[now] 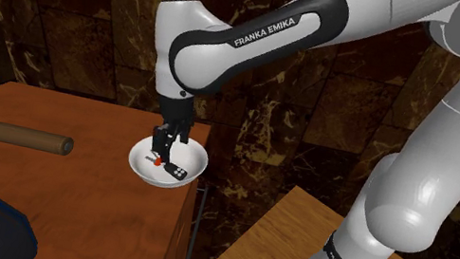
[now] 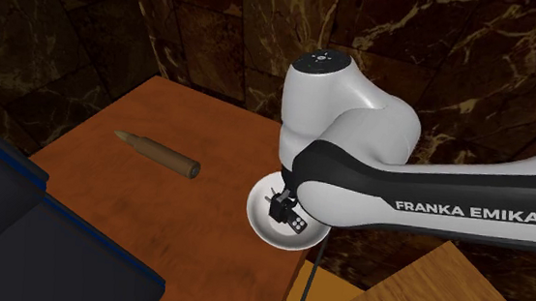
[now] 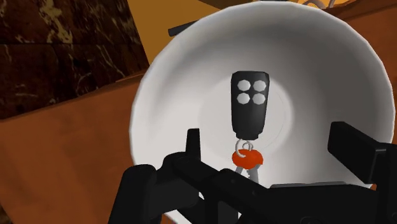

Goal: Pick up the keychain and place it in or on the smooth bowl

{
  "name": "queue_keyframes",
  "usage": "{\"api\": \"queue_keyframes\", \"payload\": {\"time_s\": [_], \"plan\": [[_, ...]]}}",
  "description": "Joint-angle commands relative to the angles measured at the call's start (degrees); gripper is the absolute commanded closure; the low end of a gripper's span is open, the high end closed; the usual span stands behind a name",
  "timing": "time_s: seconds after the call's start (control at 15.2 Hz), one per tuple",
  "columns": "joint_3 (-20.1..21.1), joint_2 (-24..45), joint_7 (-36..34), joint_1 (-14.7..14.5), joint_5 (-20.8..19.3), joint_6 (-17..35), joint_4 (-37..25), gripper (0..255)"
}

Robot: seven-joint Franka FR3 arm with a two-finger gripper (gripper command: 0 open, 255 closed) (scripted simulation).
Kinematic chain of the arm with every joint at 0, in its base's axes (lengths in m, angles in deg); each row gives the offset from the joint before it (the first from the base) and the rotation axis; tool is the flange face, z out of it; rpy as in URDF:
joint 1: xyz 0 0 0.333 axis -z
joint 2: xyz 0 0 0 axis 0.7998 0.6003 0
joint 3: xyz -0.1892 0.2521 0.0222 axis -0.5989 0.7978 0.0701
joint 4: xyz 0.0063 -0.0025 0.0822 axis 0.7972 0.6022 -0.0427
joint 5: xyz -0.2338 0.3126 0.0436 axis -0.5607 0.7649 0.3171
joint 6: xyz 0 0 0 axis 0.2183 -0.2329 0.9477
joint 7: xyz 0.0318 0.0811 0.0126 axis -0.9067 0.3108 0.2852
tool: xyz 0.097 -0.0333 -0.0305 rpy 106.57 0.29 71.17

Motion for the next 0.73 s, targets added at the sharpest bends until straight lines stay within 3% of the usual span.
{"api": "queue_keyframes", "payload": {"time_s": [0.0, 0.13, 0.66], "plan": [[-0.13, -1.14, 0.30, 0.02, 0.35, -3.05, -1.94, 0], [-0.28, -2.20, 0.55, 0.04, 0.64, -6.52, -4.41, 0], [-0.28, -2.20, 0.54, 0.04, 0.64, -6.51, -4.40, 0]]}}
